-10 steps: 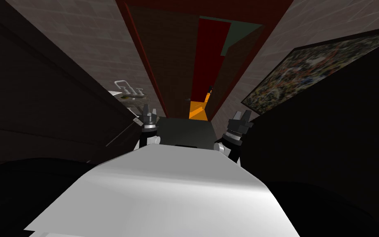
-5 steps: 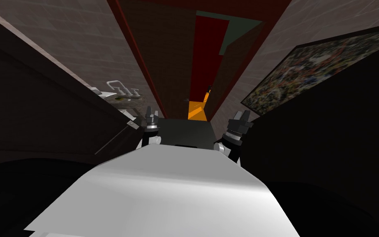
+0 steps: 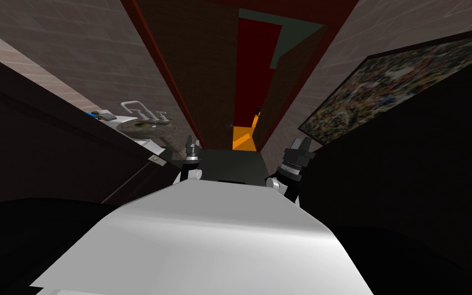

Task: Push the door open

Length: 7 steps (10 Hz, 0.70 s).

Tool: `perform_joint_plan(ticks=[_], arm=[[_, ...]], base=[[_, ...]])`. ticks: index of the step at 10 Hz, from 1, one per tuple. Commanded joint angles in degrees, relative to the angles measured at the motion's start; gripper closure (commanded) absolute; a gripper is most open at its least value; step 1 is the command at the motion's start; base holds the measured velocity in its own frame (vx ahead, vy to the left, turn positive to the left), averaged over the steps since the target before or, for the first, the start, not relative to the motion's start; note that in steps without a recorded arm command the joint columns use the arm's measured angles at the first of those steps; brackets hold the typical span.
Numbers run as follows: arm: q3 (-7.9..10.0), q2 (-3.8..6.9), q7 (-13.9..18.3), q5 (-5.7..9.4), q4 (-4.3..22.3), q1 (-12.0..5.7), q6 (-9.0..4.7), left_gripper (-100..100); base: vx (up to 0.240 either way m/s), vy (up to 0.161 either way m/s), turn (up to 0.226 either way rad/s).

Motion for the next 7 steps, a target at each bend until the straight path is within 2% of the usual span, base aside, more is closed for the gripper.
perform_joint_plan(ticks=[1, 7], arm=[[0.07, 0.45, 0.41, 0.34, 2.0, -0.72, -0.42, -100], [0.21, 1.95, 1.65, 1.44, 10.58, -3.82, -2.4, -100]], base=[[0.121, -0.015, -0.039], [0.099, -0.022, -0.047]])
